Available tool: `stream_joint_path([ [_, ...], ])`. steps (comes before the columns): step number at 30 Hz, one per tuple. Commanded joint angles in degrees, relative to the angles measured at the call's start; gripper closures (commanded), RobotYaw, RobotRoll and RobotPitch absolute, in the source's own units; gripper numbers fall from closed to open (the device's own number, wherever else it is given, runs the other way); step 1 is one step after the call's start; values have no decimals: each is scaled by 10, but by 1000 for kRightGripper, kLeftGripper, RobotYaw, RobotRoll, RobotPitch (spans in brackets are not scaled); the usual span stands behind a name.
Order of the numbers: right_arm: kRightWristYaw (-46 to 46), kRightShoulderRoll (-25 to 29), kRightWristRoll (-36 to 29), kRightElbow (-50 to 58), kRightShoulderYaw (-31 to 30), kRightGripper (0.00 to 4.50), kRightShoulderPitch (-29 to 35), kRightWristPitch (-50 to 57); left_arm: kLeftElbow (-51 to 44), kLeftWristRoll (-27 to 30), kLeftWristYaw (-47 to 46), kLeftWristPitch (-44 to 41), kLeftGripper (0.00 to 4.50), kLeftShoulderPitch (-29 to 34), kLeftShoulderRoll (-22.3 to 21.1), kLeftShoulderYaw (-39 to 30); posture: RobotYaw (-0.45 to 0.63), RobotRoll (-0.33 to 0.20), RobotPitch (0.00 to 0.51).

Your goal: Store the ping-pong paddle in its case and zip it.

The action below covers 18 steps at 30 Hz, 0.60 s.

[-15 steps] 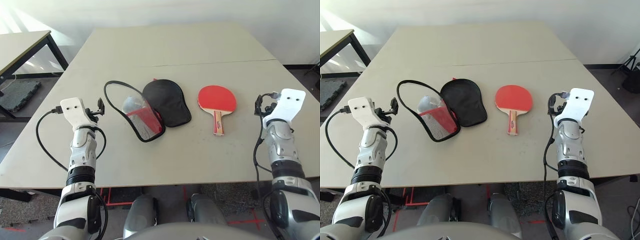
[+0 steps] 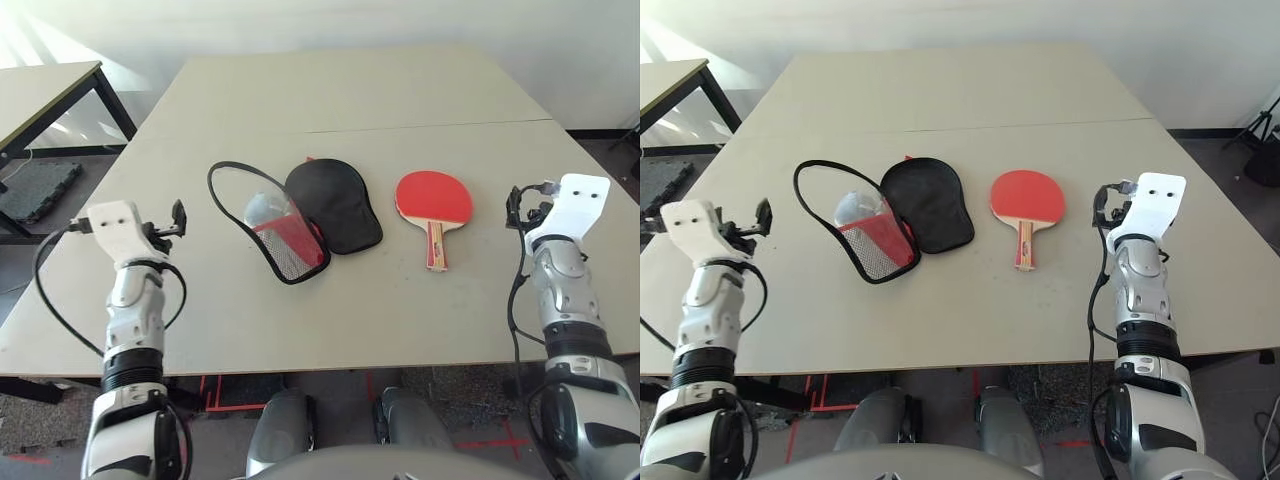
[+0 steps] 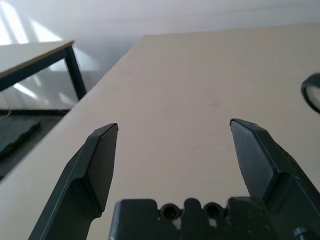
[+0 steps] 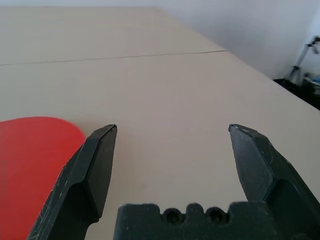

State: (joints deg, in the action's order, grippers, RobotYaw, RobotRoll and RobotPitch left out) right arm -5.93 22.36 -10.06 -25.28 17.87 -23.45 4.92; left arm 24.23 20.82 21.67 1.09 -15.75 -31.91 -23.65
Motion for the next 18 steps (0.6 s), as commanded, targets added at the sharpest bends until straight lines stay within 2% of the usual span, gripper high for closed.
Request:
stream_joint_path([
  [1, -36, 26, -22, 70, -18, 54, -34, 112, -73, 61, 164, -104, 18, 0, -91, 19, 72, 0, 24],
  [3, -28, 30, -30, 104, -16, 54, -46, 175, -104, 94, 195, -154, 18, -5, -111, 16, 67, 0, 26],
  [9, -8, 43, -43, 213, -41, 54, -100, 459, -218, 193, 294, -318, 18, -51, -163, 45, 49, 0, 44],
  [11, -2, 38, -43, 241, -42, 54, -112, 512, -234, 200, 316, -340, 18, -62, -171, 57, 52, 0, 47],
  [15, 10, 13, -60, 274, -36, 54, -159, 627, -285, 196, 379, -375, 18, -98, -186, 133, 47, 0, 47],
  [18, 12, -3, -63, 288, -41, 54, -184, 688, -303, 191, 398, -383, 18, -120, -180, 167, 42, 0, 46],
])
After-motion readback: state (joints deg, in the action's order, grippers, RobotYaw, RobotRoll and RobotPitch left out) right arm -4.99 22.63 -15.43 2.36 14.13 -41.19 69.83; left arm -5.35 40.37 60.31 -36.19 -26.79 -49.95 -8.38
